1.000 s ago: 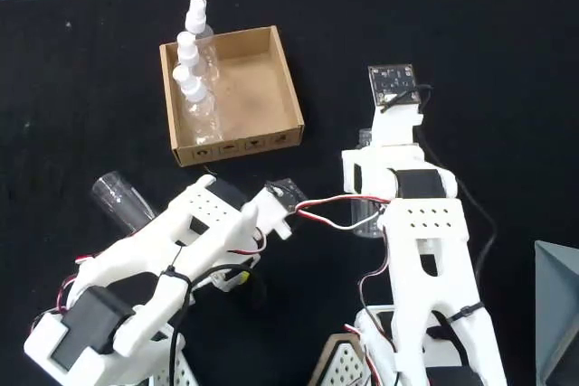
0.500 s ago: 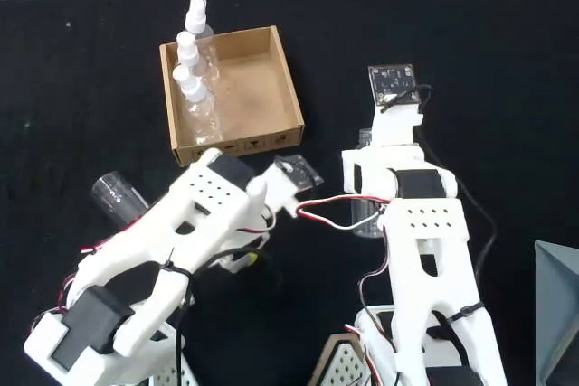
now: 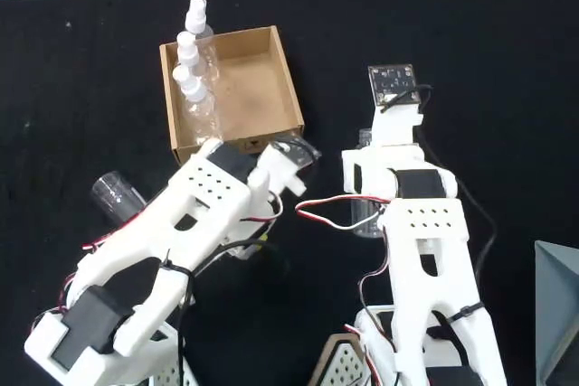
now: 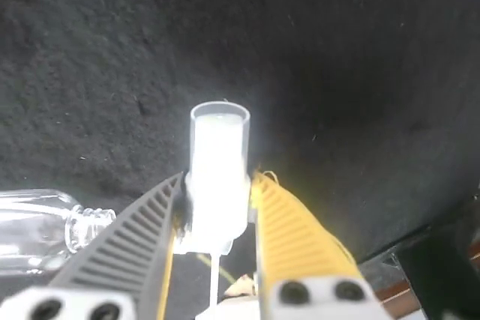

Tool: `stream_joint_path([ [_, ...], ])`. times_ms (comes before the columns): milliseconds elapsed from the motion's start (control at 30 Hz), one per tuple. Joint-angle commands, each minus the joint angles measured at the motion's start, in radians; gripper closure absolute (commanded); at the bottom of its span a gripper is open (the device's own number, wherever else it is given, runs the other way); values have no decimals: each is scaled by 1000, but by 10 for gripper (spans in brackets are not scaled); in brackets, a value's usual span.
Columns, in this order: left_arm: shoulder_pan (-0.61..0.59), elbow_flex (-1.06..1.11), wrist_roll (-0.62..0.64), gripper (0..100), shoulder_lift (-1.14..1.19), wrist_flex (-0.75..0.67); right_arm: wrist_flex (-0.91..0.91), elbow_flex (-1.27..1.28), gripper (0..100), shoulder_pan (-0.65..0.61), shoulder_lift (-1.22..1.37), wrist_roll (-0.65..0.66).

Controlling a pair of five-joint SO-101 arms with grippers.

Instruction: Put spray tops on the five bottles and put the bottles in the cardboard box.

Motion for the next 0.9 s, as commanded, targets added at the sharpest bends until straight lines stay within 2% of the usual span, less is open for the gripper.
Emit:
stream_joint_path([
  [0, 5, -68, 29, 971, -17, 14, -28, -54, 897, 31, -51, -8],
  [233, 4, -162, 28, 971, -17, 106, -28, -54, 897, 31, -51, -8],
  [467, 4, -174, 29, 971, -26, 103, -28, -54, 897, 31, -51, -8],
  [633, 4, -159, 29, 971, -130, 103, -28, -53, 897, 31, -51, -8],
  [867, 4, -36, 31, 971, -296, 5, -28, -53, 897, 31, -51, -8],
])
